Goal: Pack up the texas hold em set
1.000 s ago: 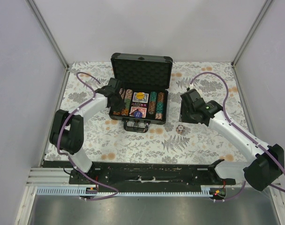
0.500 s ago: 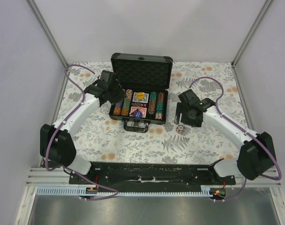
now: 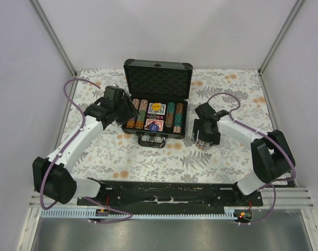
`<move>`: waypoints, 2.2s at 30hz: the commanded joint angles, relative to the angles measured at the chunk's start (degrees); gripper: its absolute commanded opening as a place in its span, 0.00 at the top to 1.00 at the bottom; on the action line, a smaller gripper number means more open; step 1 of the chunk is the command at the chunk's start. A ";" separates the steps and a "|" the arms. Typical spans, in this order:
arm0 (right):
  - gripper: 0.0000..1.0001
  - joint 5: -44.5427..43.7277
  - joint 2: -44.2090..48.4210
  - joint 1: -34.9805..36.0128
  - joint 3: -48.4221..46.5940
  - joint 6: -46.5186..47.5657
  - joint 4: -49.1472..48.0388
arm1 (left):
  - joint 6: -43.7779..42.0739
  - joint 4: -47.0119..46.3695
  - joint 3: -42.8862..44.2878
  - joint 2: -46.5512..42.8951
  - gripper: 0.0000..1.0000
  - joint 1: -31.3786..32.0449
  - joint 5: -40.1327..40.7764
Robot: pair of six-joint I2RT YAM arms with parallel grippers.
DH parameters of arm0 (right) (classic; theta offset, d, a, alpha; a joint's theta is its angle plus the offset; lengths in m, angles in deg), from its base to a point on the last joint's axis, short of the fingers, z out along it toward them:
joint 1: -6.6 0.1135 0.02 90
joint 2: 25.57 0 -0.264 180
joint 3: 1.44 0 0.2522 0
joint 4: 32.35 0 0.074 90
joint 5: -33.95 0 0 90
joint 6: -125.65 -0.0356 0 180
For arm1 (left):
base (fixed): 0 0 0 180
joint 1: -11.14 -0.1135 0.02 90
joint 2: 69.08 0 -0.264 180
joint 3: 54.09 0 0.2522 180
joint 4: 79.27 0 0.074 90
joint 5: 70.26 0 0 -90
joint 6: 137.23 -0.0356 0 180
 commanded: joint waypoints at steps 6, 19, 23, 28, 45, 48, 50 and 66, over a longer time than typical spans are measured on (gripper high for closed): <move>0.23 -0.81 -3.65 -0.31 2.43 -2.14 -6.18 | -2.65 0.96 -1.61 -3.56 0.31 0.26 -0.06; 0.39 -0.99 -7.07 -0.22 3.40 -2.23 -6.88 | -3.09 1.57 -2.76 -5.05 0.20 0.17 1.25; 0.53 -0.64 -8.39 -0.22 3.14 -2.14 -6.80 | -3.44 1.66 -3.11 -5.58 0.18 0.26 1.52; 0.76 -0.38 -8.40 -0.31 2.96 -2.14 -7.41 | -4.23 1.57 -3.98 -6.28 0.15 0.26 1.17; 0.99 -0.47 4.61 -0.13 -4.42 -4.51 1.54 | -5.46 -8.61 -13.03 -11.90 0.15 0.70 -11.39; 0.99 1.81 6.11 -0.13 -6.09 -6.62 3.04 | -4.67 -12.73 -16.02 -13.66 0.15 2.36 -13.42; 0.99 3.40 6.63 -0.05 -7.32 -8.63 3.57 | -4.06 -16.69 -17.87 -14.89 0.15 4.81 -14.74; 1.00 11.48 13.75 1.45 -11.28 -25.95 8.32 | -0.02 -55.90 -26.75 -7.61 0.10 28.29 -6.66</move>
